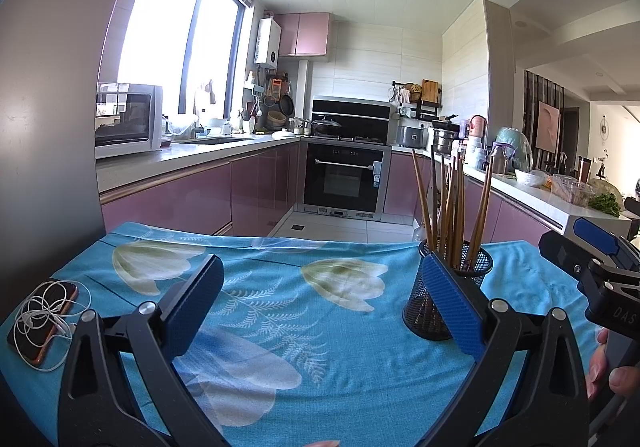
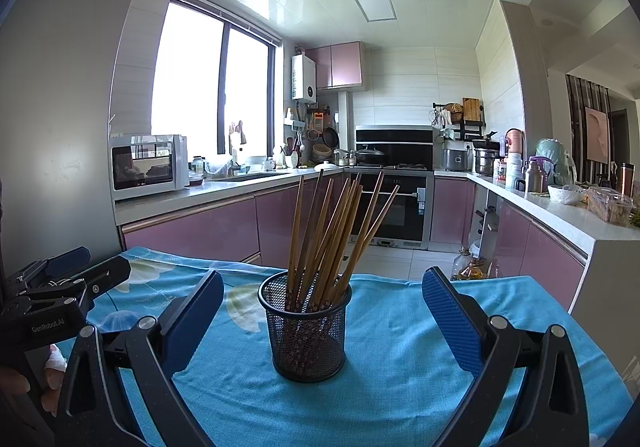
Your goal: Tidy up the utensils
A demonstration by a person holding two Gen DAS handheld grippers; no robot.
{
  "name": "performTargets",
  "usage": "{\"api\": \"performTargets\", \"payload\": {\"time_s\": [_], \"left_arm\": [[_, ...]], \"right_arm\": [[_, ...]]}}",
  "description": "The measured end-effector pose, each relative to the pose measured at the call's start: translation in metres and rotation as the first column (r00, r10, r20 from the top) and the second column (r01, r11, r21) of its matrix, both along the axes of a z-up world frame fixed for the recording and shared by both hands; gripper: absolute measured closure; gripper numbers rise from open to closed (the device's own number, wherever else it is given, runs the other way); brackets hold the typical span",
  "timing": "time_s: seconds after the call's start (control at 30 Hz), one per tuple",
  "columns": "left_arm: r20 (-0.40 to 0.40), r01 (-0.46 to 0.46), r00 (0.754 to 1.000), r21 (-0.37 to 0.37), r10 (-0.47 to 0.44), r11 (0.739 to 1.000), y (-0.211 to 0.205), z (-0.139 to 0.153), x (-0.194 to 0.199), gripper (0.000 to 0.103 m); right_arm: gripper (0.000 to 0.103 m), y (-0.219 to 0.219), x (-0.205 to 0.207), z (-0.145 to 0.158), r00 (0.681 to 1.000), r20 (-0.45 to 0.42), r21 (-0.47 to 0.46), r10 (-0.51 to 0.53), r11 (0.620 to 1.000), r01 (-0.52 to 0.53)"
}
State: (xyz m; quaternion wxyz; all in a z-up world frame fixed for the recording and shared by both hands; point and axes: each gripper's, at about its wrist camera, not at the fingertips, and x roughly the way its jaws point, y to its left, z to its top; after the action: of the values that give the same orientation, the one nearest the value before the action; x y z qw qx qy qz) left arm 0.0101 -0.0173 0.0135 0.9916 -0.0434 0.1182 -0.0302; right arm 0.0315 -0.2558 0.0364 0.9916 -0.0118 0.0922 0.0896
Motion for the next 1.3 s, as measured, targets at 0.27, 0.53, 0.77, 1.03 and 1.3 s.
{"api": "performTargets", "payload": {"time_s": [0.27, 0.53, 0.77, 1.03, 1.3], "left_arm": [[0.000, -0.001, 1.000, 0.000, 0.001, 1.000, 0.0004, 0.0007, 0.0002, 0.005], [-0.001, -0.001, 1.000, 0.001, 0.001, 1.000, -0.0009, -0.0003, -0.0002, 0.005], [-0.003, 0.005, 1.000, 0.002, -0.005, 1.000, -0.0028, -0.0039, -0.0009, 0.005], [-0.005, 0.005, 1.000, 0.001, -0.005, 1.000, -0.0029, -0.0037, -0.0007, 0.005], [-0.002, 0.005, 1.000, 0.005, -0.005, 1.000, -0.0044, -0.0044, -0.0018, 0.005]], "right_arm": [[0.007, 0.0000, -0.0001, 0.0001, 1.000, -0.001, 0.000, 0.000, 1.000, 0.000], [0.007, -0.0006, 0.0001, 0.0000, 1.000, 0.000, 0.001, -0.002, 1.000, 0.002], [0.007, -0.0008, 0.0004, -0.0002, 1.000, 0.000, 0.000, -0.003, 1.000, 0.003], [0.007, -0.0007, 0.0018, -0.0016, 1.000, 0.000, 0.004, -0.005, 1.000, 0.005], [0.007, 0.0006, 0.0018, -0.0023, 1.000, -0.002, 0.002, -0.004, 1.000, 0.004]]}}
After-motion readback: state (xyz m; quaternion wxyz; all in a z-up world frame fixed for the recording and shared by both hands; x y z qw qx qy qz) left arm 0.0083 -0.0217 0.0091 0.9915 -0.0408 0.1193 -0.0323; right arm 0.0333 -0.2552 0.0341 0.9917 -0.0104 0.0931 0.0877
